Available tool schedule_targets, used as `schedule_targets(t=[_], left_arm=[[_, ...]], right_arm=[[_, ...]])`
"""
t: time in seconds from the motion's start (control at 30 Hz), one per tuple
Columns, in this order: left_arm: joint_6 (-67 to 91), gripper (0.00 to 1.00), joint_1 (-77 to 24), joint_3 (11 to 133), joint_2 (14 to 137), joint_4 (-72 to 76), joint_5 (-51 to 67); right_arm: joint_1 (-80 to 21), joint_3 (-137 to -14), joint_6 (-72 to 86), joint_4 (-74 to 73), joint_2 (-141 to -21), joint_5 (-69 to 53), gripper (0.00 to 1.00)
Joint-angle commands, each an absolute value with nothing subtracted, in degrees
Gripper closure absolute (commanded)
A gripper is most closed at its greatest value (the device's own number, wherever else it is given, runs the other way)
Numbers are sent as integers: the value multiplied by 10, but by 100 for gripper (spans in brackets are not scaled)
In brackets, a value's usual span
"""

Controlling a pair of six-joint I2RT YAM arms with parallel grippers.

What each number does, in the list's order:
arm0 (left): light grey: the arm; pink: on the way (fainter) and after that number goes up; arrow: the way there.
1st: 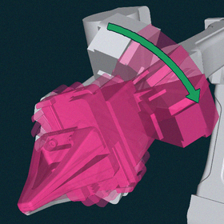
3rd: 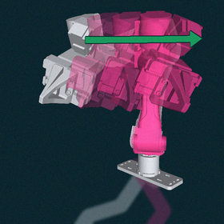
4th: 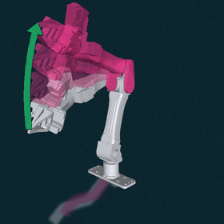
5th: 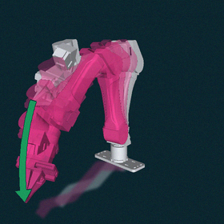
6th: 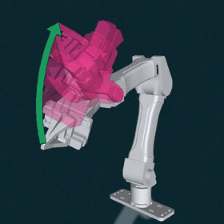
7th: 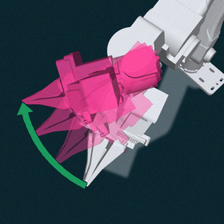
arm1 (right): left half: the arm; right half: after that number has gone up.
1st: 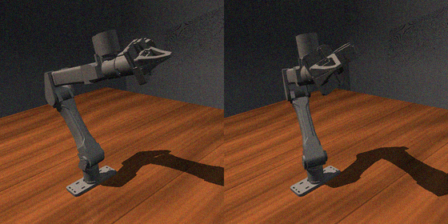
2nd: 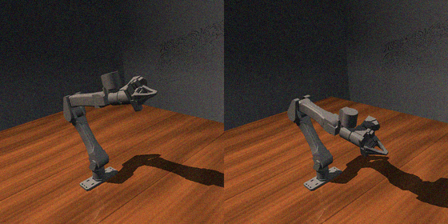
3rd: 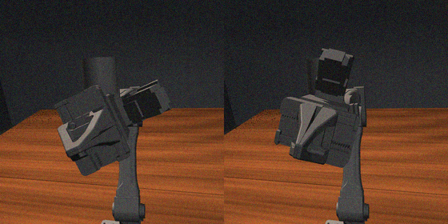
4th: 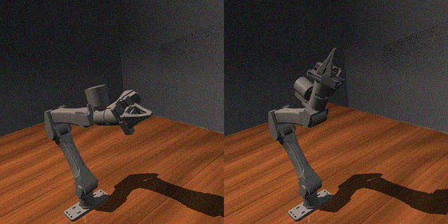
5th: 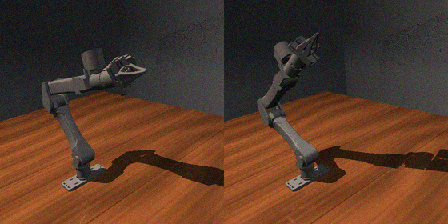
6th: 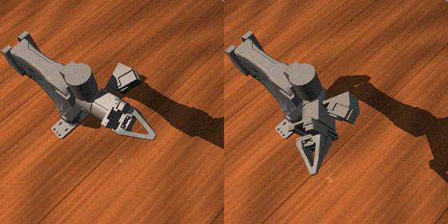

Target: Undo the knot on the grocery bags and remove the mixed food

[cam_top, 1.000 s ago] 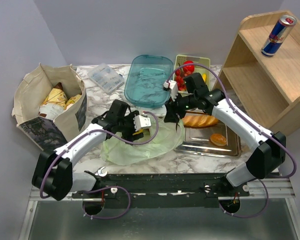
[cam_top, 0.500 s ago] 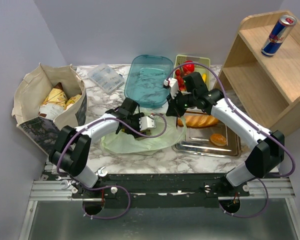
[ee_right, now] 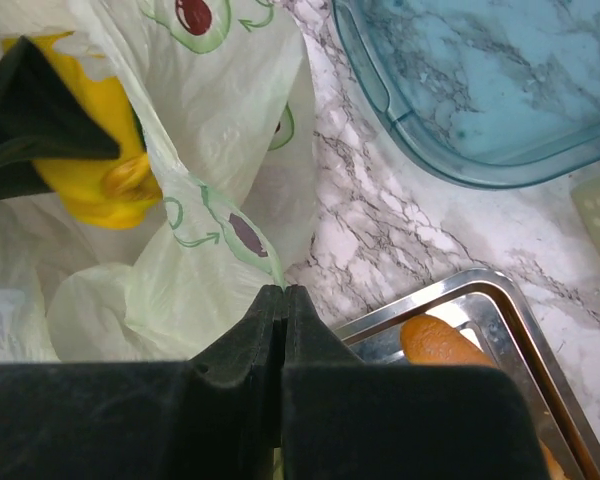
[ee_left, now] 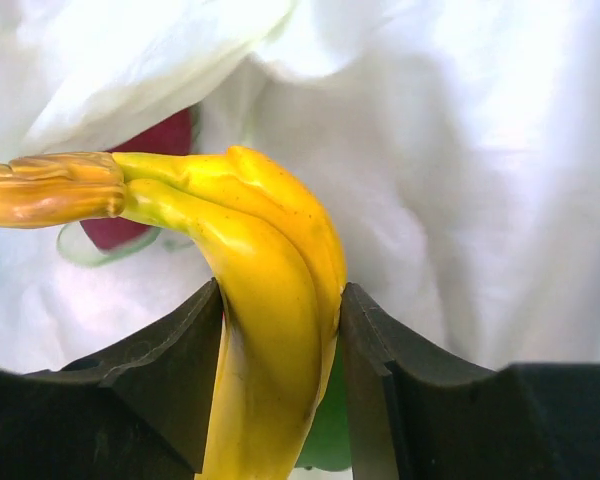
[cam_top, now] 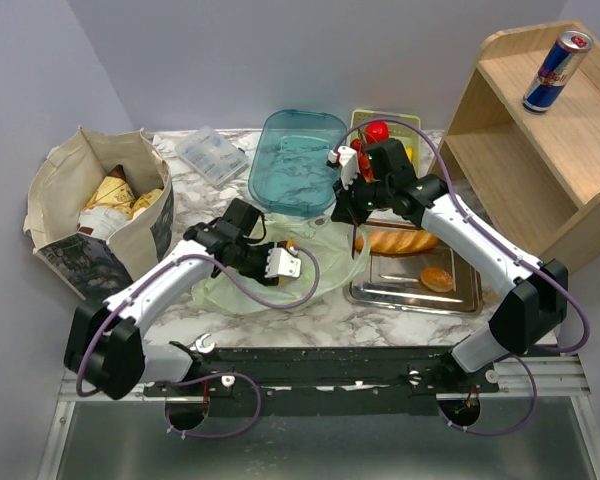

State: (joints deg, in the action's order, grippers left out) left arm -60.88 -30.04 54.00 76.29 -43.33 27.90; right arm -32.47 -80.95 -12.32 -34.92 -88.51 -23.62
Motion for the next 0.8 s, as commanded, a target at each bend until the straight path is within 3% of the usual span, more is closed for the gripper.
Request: schedule_targets(t=[0.0,0.23,0.5,0.57,0.7,0.77], left_arm=[[-688,88,-303,549,705,-540,394],[-642,94,-303,557,614,-489,483],[-263,96,-291,577,579,-216,514],[-195,96,-290,574,579,-166,501],[-120,96,-275,545,570,-71,434],[-97,96,-259,541,574,-51,431]], right_arm=[[-327,-832,-112,-324,-893,-231,100],[-327,-818,-119,-320,-876,-256,99],[-327,-816,-104,-296,-843,-296,99],[-327,-827,-92,-291,-839,-296,80],[-327,-872,-6,-275,-808,-276,24],[-327,-872,39,-277,-788,-282,20]])
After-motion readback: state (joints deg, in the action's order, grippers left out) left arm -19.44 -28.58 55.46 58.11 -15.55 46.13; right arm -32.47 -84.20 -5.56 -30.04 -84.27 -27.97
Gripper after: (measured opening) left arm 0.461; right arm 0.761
